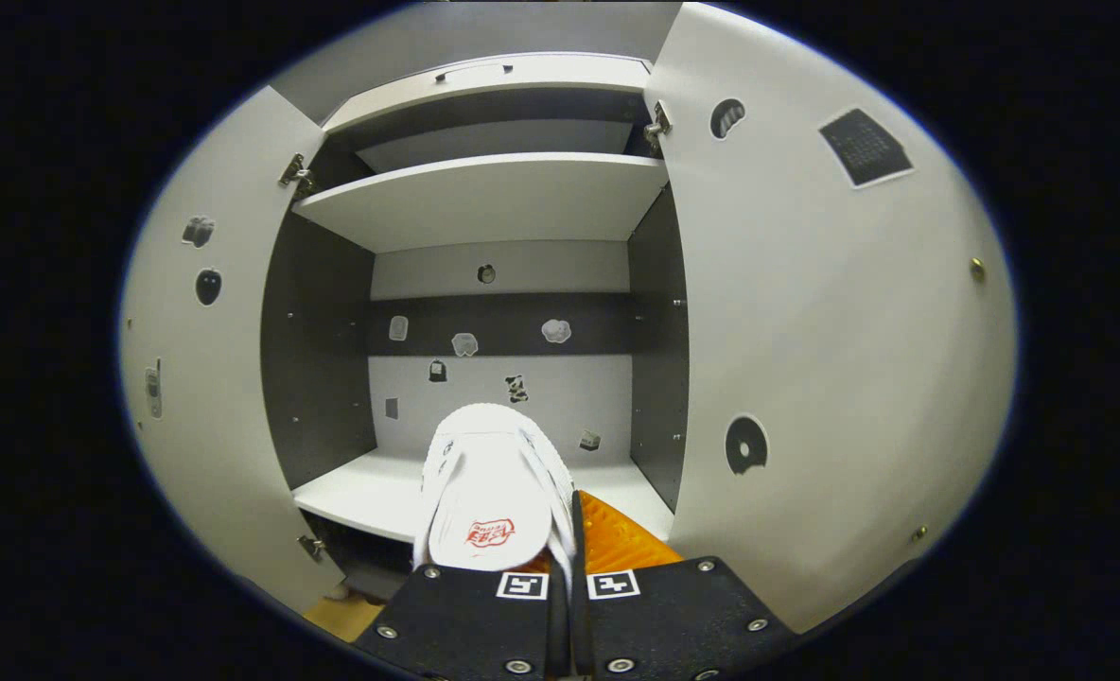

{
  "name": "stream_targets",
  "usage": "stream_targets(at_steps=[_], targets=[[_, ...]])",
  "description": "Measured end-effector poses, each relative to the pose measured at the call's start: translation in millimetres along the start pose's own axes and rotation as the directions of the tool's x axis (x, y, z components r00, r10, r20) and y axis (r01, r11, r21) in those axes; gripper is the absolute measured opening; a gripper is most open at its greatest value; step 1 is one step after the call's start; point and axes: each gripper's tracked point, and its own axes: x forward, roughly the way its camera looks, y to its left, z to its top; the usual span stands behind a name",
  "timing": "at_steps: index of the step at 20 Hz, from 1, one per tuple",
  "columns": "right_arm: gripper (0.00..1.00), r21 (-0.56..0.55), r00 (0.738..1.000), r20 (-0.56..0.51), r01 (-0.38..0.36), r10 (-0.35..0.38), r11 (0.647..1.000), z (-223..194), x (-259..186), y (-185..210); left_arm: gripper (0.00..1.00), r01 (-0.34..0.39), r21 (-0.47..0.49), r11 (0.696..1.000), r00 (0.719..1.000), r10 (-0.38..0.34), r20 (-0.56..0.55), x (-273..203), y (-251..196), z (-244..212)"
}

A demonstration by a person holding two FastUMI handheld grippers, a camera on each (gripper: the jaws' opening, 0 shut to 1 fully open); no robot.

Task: Grab one shoe with the right hand and put it into the shoe cabinet, grab the other shoe with the left hand and put it into the shoe cabinet; then close the right door with the right hand and the left door with the left hand.

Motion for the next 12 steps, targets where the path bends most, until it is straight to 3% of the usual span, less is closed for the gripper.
stream_targets(at_steps=[4,7,9,12], targets=[[0.01,0.033,0.992,-0.124,0.037,-0.032,0.999,-9,88,3,0.96,0.004,0.009,1.0,1.0,-0.004,0.005,7,4,4],[0.0,-0.045,0.973,-0.212,0.079,-0.087,0.996,-34,141,-2,0.96,-0.005,0.021,1.0,1.0,0.005,0.008,7,7,5],[0.0,-0.068,0.96,-0.26,0.092,-0.106,0.993,-47,163,-2,0.99,-0.008,0.017,1.0,1.0,0.008,-0.001,6,5,3],[0.02,-0.011,0.949,-0.306,0.08,-0.08,0.997,-63,180,5,0.96,-0.015,0.017,1.0,1.0,0.015,-0.012,1,5,0]])
